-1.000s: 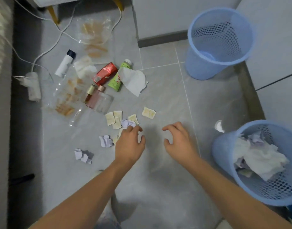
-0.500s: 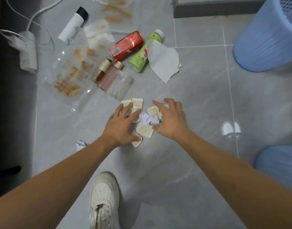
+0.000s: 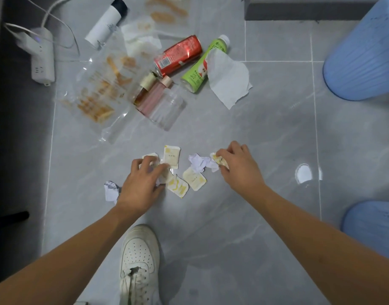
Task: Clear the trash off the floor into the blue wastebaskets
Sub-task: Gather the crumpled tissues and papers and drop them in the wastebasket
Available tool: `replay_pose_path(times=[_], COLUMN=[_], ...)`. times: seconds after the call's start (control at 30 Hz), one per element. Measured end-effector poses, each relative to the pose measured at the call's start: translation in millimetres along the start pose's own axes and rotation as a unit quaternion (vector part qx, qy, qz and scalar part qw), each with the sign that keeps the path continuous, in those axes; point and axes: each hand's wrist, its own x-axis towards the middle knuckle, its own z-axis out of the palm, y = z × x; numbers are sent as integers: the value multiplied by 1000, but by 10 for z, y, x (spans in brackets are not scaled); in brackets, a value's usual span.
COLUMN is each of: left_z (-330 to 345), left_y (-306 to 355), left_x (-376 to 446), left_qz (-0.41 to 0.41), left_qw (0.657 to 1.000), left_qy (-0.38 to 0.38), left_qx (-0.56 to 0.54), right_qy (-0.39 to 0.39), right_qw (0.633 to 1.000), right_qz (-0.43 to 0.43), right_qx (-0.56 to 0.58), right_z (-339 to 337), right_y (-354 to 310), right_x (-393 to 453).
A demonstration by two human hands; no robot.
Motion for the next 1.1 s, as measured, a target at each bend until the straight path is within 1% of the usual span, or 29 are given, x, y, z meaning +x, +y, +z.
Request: replay_pose_path(times=[0.3, 0.4, 0.53, 0.63, 0.77, 0.9, 1.0, 1.1], left_z=[120, 81, -126, -473, -1018, -1492, -1690, -1710], left_y=[79, 86, 226, 521, 1206, 2234, 3153, 4021], left_x=[11, 27, -22, -119, -238, -357, -452, -506], left_qz=[-3, 6, 23, 45, 84, 142, 195, 239], left_qw=[999, 998, 996, 995, 992, 982, 970, 956], left_qy=[31, 43, 72, 79, 84, 87, 73, 69], left_qx=[-44, -43, -39, -39, -53, -93, -128, -157], right_qy=[68, 94, 108, 132, 169, 213, 245, 276], right_qw=[989, 984, 977, 963, 941, 923, 912, 895], right_qz=[73, 75, 78, 105, 135, 163, 199, 249], right_qx=[110, 133, 168, 210, 258, 276, 260, 246], right_z=[14, -1, -143, -467, -1113, -1948, -2554, -2975], right_y=[291, 292, 243, 180, 127, 238, 516, 950], right_x=[-259, -390, -603, -845, -1299, -1894, -2408, -2919])
